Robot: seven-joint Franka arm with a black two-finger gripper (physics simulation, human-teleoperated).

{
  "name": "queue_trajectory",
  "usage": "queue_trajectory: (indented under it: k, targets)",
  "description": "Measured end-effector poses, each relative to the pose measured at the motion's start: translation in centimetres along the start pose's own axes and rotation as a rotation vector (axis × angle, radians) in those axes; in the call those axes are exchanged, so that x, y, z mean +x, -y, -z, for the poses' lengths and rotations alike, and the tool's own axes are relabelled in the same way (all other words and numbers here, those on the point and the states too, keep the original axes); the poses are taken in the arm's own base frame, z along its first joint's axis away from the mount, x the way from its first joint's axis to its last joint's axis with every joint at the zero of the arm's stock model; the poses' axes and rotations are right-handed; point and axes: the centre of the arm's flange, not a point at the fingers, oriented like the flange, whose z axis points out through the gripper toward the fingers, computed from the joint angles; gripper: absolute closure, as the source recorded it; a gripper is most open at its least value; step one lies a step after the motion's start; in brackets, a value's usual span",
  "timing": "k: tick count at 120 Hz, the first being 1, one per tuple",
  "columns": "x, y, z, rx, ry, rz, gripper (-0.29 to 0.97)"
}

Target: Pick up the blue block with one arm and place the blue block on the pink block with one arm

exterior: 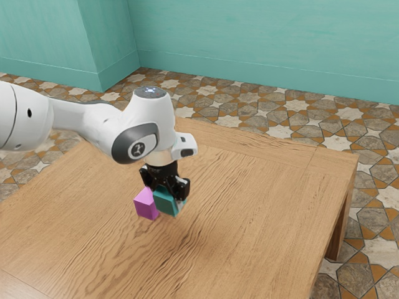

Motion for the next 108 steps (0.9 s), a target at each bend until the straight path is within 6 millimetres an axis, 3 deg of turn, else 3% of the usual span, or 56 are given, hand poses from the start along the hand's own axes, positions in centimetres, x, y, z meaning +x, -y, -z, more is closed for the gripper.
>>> queue_trajectory:
  k: [27,56,69,108]
  targets:
    - [1.7,4.8,-0.5,0.015,0.040,0.000,0.28]
    - [4.1,7.6,-1.3,0.018,0.068,-0.033,0.29]
    - [4.7,9.8,-2.1,0.018,0.094,-0.033,0.29]
    - [4.5,11.7,-2.8,0.013,0.125,-0.080,0.29]
